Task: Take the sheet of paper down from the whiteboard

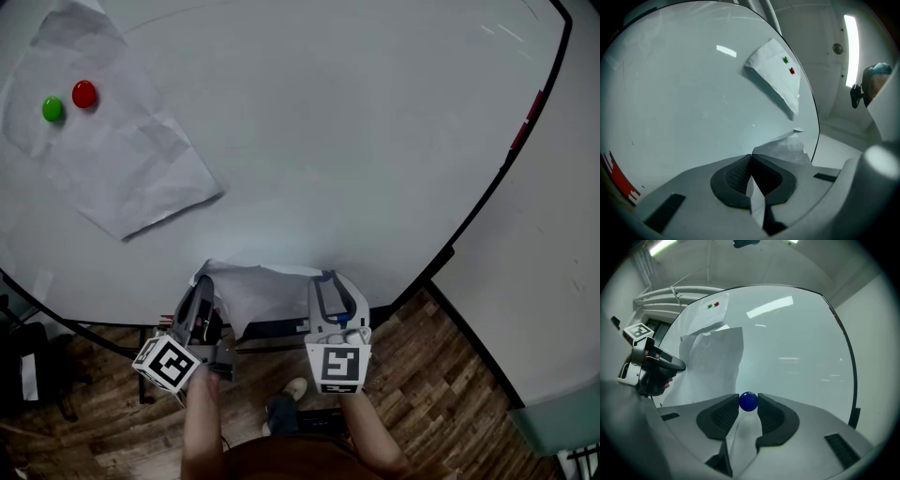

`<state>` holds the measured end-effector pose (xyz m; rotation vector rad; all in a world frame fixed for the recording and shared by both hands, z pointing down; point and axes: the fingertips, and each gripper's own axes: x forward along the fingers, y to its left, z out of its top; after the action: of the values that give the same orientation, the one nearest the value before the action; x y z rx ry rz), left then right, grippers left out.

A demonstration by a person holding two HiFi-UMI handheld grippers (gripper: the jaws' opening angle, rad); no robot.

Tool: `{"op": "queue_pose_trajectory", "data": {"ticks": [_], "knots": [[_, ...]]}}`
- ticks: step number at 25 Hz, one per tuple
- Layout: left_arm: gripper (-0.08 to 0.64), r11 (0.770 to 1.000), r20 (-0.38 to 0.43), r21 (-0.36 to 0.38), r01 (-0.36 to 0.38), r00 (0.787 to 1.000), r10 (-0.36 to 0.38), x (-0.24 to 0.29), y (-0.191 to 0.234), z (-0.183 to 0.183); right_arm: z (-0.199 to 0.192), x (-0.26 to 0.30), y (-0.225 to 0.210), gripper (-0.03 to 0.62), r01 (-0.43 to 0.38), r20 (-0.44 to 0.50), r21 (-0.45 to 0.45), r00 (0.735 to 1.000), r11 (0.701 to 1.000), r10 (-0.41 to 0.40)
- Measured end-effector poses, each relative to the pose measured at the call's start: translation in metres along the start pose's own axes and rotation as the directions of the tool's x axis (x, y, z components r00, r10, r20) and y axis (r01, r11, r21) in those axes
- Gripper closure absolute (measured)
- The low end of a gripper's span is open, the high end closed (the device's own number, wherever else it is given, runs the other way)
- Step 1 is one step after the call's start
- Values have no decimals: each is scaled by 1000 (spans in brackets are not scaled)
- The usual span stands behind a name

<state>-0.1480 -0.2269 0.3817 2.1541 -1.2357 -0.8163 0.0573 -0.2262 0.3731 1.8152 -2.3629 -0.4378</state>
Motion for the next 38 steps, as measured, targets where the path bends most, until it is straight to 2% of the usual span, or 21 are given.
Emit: {"op": "queue_pose_trajectory", "data": {"ticks": [7, 11, 15, 22, 30, 38], "knots": [[535, 1000, 32, -27, -6, 999, 7, -5, 2, 8, -4, 0, -7, 457, 8, -7, 16, 1000, 1000, -8], [535, 998, 39, -40, -52, 998, 54, -12, 11, 9, -6, -2, -10, 457, 11, -11, 20, 1000, 1000, -11], [535, 999, 51, -22, -30, 998, 31, -12, 6, 12, -7, -3, -12, 457, 10, -13, 18, 1000, 1000, -10], [535, 997, 50, -41, -58, 997, 60, -16, 12, 10, -9, -7, -15, 457, 16, -18, 18, 1000, 1000, -16], [535, 999, 49, -23, -30, 998, 31, -15, 7, 13, -7, -6, -9, 457, 0, -15, 15, 1000, 1000, 0], [535, 995, 61, -62, -78, 995, 82, -20, 17, 12, -9, -7, -9, 457, -1, -23, 19, 1000, 1000, 1]]}}
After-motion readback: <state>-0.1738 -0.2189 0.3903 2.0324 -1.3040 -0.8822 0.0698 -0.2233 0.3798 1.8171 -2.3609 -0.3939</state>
